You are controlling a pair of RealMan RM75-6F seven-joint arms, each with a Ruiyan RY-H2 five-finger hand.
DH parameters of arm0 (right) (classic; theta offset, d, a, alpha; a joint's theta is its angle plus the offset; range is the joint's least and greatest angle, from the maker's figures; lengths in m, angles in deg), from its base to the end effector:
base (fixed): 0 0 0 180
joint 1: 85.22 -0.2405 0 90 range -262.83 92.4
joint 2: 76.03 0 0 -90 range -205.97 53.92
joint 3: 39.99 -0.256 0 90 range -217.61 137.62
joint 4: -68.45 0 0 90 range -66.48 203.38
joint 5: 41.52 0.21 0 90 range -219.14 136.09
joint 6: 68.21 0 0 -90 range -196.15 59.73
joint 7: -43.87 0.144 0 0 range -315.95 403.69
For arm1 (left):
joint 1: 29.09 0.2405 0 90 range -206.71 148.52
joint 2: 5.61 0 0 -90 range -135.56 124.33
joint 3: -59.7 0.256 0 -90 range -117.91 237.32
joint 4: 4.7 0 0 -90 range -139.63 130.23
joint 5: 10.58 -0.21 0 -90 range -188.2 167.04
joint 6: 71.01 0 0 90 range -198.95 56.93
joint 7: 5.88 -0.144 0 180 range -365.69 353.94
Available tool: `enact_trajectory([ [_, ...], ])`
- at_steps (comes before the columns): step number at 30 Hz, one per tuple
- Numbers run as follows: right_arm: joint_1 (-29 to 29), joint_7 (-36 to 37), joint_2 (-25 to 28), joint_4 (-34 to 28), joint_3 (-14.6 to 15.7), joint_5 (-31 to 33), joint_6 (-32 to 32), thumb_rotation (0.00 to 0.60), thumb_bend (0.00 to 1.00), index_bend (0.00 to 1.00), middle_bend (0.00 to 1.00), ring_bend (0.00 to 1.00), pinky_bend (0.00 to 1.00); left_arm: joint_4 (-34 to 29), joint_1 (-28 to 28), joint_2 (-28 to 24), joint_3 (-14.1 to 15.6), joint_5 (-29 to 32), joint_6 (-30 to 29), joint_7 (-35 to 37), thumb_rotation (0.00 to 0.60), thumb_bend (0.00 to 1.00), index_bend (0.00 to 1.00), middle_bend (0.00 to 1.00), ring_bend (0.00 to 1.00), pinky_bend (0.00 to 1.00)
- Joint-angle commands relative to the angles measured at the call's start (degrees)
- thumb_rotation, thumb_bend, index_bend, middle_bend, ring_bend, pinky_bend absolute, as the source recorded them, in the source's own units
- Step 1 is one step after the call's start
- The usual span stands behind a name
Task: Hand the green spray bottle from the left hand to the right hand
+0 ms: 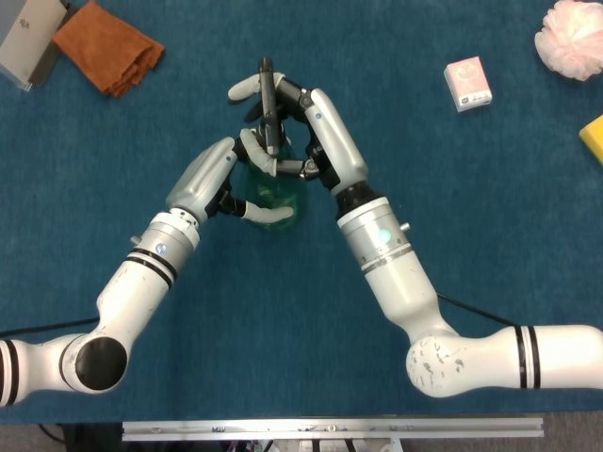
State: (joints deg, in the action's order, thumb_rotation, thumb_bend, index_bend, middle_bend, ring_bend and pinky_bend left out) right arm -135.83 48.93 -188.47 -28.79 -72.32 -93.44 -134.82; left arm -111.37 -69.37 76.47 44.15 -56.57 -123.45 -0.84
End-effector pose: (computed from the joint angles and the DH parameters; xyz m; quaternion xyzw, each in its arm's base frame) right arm 0.0468 -0.3136 -0.0388 0.4042 -0.6613 0.6232 0.1044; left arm -0.1107 0.3057 0.0024 -0.5353 -0.6837 -0.4400 0.2289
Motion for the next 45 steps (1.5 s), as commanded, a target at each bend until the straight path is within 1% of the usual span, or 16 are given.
enact_trajectory([
  [1,0.14,0.04,0.10,0.05,-0.03,0.21,0.18,0.600,0.64,0.52,0.42,0.43,0.53,0.04,-0.03,-0.45,0.03,-0.33,0.84,0.38,0.600,0.25,0.15,0.19,0.15,0.52],
  [4,0.34,0.23,0.36,0.09,-0.36,0.72,0.52,0.600,0.64,0.52,0.42,0.44,0.53,-0.02,-0.26,-1.40,0.23,-0.83,2.54,0.81,0.600,0.22,0.07,0.08,0.03,0.37],
  [6,0.39,0.17,0.60,0.09,-0.47,0.88,0.78,0.600,0.64,0.52,0.42,0.44,0.54,0.08,-0.32,-1.92,0.26,-1.24,3.62,1.46,0.600,0.19,0.03,0.03,0.00,0.28],
  [9,0.54,0.20,0.97,0.03,-0.46,0.94,1.12,0.600,0.64,0.52,0.42,0.44,0.55,0.33,-0.28,-2.49,0.19,-2.11,4.93,2.71,0.600,0.17,0.00,0.00,0.00,0.23],
  [14,0.97,0.66,1.65,-0.07,-0.66,1.30,1.62,0.600,0.64,0.52,0.42,0.44,0.56,0.54,-0.02,-4.01,0.06,-4.27,7.42,5.30,0.595,0.14,0.00,0.00,0.00,0.17],
  [19,1.38,1.23,2.55,-0.31,-0.94,1.96,2.44,0.600,0.65,0.52,0.42,0.44,0.56,0.55,0.31,-5.61,0.35,-6.44,8.54,6.49,0.571,0.14,0.00,0.00,0.00,0.15],
  [24,2.06,1.74,4.28,-0.80,-1.05,1.91,3.29,0.600,0.64,0.52,0.42,0.44,0.56,0.17,0.90,-7.13,0.28,-7.46,8.60,7.96,0.564,0.13,0.00,0.00,0.00,0.15],
  [34,4.55,2.71,10.36,-4.87,-0.72,1.02,5.06,0.600,0.65,0.52,0.42,0.44,0.57,-0.03,1.97,-10.14,0.75,-10.07,7.52,8.58,0.553,0.13,0.00,0.00,0.00,0.15],
  [36,5.34,3.15,11.83,-6.20,-0.66,0.64,5.08,0.600,0.65,0.52,0.42,0.44,0.57,-0.07,2.27,-10.84,1.17,-11.10,7.04,8.14,0.552,0.13,0.00,0.00,0.00,0.15],
  [40,7.37,3.73,14.92,-9.10,0.41,-1.02,4.65,0.600,0.64,0.52,0.42,0.44,0.57,-0.05,3.38,-12.23,2.45,-13.48,5.63,7.25,0.551,0.13,0.00,0.00,0.00,0.15],
  [45,9.02,4.56,17.57,-11.68,1.39,-2.77,4.21,0.600,0.65,0.52,0.42,0.44,0.57,0.19,4.44,-13.91,3.91,-15.36,4.71,6.38,0.555,0.13,0.00,0.00,0.00,0.15],
])
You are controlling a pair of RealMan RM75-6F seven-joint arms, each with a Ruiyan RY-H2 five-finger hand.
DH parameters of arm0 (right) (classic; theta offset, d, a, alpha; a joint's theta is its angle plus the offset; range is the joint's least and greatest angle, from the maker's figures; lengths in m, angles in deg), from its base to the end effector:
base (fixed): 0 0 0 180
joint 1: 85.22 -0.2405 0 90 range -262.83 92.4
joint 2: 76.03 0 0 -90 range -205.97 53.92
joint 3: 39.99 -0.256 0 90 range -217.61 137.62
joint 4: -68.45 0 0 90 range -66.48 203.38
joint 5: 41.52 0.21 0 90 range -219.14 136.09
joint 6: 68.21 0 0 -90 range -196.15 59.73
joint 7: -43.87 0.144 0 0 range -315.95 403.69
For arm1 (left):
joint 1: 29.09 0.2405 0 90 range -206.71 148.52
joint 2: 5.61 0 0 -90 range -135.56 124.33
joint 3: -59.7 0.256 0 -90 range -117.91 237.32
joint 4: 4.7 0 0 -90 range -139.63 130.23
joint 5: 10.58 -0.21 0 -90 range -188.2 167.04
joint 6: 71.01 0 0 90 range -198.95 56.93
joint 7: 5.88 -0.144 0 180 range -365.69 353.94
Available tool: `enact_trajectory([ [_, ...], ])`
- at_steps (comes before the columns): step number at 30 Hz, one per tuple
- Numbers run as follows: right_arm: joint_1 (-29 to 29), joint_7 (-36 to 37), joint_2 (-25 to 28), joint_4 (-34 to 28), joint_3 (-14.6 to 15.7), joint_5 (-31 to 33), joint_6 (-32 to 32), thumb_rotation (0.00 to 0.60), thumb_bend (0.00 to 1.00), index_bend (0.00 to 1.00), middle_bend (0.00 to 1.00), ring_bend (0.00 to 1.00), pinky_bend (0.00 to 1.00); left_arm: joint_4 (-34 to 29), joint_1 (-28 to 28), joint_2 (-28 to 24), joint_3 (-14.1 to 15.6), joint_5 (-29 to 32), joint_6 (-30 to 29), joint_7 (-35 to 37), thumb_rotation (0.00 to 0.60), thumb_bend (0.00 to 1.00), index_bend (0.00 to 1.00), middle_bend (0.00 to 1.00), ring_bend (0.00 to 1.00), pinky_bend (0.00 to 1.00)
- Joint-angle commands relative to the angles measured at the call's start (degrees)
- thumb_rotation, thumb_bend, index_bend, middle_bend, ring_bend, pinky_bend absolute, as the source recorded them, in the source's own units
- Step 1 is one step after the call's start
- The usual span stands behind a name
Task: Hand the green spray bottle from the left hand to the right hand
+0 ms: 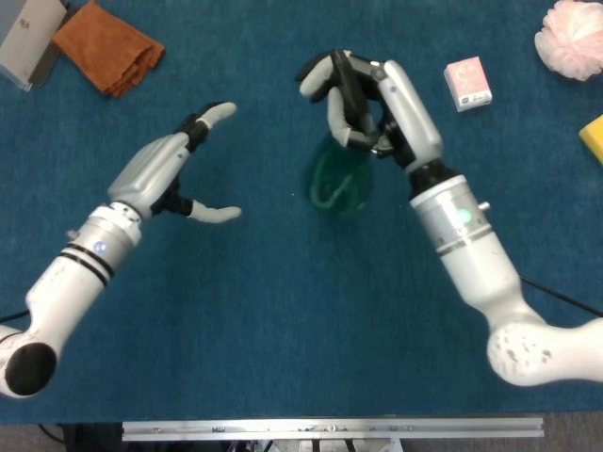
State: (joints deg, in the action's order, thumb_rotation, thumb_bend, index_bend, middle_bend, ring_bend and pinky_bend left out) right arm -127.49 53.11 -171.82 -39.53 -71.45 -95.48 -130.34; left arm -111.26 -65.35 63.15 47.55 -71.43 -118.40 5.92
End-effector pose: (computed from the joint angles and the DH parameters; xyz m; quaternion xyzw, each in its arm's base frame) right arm -0.0039 -0.3245 0.0261 0.4179 -0.6437 0.6303 0.1176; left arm -0.1544 0.3062 0.0556 -0.6064 -0.6198 -0.4199 0.2681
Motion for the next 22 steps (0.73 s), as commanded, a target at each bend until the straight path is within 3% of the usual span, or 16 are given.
enact_trajectory([
  [1,0.95,0.52,1.30,-1.42,0.68,-0.96,-0.50,0.600,0.64,0.52,0.42,0.44,0.57,0.03,0.60,-1.02,0.76,-0.66,-0.41,-0.48,0.557,0.13,0.00,0.00,0.00,0.15],
  [22,2.11,2.53,3.58,-2.93,2.39,-1.77,-1.76,0.600,0.65,0.52,0.42,0.44,0.57,-0.34,1.51,-4.47,1.05,-1.07,-0.83,0.91,0.597,0.13,0.00,0.00,0.00,0.15],
])
